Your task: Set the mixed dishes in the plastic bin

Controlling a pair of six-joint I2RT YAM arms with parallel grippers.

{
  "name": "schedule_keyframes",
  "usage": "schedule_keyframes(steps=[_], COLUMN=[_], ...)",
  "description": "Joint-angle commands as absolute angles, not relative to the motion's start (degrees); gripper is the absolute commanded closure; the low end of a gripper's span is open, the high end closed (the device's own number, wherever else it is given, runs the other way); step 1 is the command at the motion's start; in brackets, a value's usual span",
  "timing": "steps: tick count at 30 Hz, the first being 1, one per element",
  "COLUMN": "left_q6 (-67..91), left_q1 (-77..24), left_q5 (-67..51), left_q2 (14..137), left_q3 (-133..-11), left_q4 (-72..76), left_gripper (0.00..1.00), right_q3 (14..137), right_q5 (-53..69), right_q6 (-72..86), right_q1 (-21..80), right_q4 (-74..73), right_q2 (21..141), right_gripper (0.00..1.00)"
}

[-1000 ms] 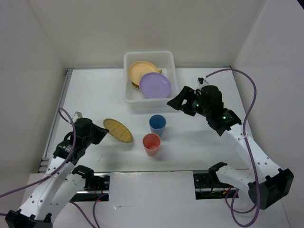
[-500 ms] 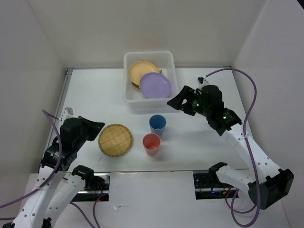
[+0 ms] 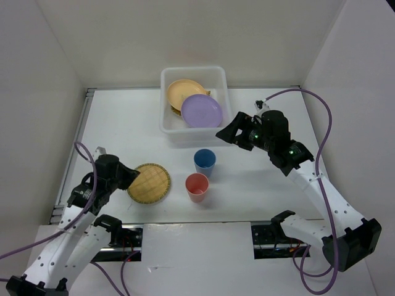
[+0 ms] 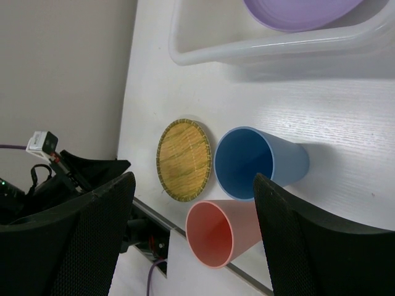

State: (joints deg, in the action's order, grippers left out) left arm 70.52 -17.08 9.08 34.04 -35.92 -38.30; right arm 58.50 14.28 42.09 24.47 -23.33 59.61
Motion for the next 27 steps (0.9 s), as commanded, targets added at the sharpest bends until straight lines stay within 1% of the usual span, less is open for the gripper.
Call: schedule_keyframes(steps=[1,3,4,5,6,7,8,9,15,20,23,25,27], left_q6=[68.48,67.33,66.28,66.27,65.31,64.69,63.99,63.98,65.04,66.09,66.09,66.09,65.57], left_q1=[-16.44,-15.91,-15.91,-15.21,-14.07,-13.45,-12.75,-11.53,-11.51,-11.51,-11.51,-11.51,-11.51], left_q5=[9.32,9.32,9.32,9.32,9.32,9.32,8.01,7.22,1.85,1.23,0.53,-0.18,-0.18], left_q2=[35.15,39.71,42.68,43.85,45.34,45.87,45.88,45.88,44.65,45.26,47.54,50.44,53.52], left_q3=[-34.89,-34.89,-35.41,-35.42,-35.42,-35.42,-35.42,-34.03,-31.11,-31.11,-31.11,-31.11,-31.11], left_q4=[-35.78,-35.16,-35.16,-35.16,-35.16,-35.16,-35.16,-35.16,-34.98,-35.68,-33.94,-32.79,-30.94], left_gripper=[1.0,0.97,0.81,0.71,0.64,0.6,0.52,0.5,0.4,0.4,0.39,0.36,0.36], right_q3=[58.54,58.54,58.54,58.54,58.54,58.54,58.54,58.54,59.06,60.73,61.44,61.96,62.49], right_q5=[14.77,14.24,14.24,14.24,14.85,14.85,15.38,15.38,18.54,19.95,21.18,21.18,21.71], right_q6=[40.35,39.82,39.81,39.81,39.81,39.81,39.81,39.81,38.77,37.53,36.3,36.3,35.77], right_q1=[24.08,24.08,24.08,24.08,24.08,23.56,23.55,23.55,23.55,23.55,23.55,23.55,23.55], right_q4=[-21.27,-21.27,-21.27,-21.27,-21.27,-20.75,-20.74,-20.13,-17.94,-16.88,-16.88,-16.88,-16.88], right_q2=[59.24,59.77,60.29,60.29,60.29,60.29,60.29,60.99,64.86,68.29,69.78,70.31,70.31], right_gripper=[0.18,0.18,0.18,0.18,0.18,0.18,0.18,0.18,0.18,0.18,0.18,0.18,0.18])
